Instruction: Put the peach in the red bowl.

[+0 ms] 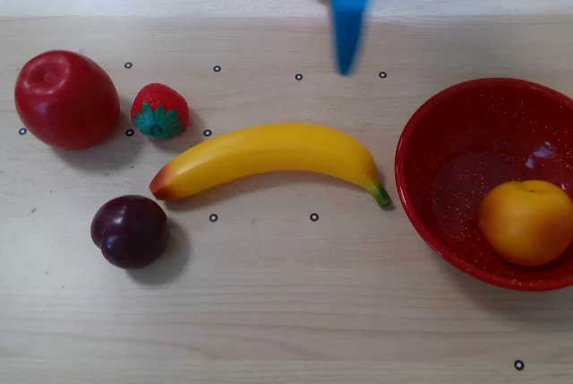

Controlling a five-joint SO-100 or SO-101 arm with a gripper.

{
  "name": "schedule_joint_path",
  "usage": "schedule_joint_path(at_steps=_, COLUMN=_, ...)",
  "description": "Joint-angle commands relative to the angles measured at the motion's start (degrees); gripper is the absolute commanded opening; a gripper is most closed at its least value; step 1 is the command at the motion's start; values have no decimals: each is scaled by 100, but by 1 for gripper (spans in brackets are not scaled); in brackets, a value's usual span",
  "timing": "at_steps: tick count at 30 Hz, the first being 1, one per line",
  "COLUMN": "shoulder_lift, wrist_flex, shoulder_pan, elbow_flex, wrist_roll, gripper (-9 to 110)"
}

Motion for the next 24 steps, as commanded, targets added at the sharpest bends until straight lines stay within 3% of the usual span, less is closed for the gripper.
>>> schedule_joint_path(at_steps=1, shoulder_lift=1020, wrist_flex=-176, shoulder_pan=-387, elbow_flex=501, wrist_roll=211, gripper=0)
schedule_joint_path(at_steps=12, shoulder_lift=4509, wrist_flex=-923, shoulder_pan=-905, elbow_flex=4148, wrist_roll=677, gripper=0)
schedule_joint_path(at_steps=24, shoulder_lift=6548, wrist_flex=-2092, shoulder_pan=-1055, elbow_flex=6847, wrist_roll=562, gripper=0)
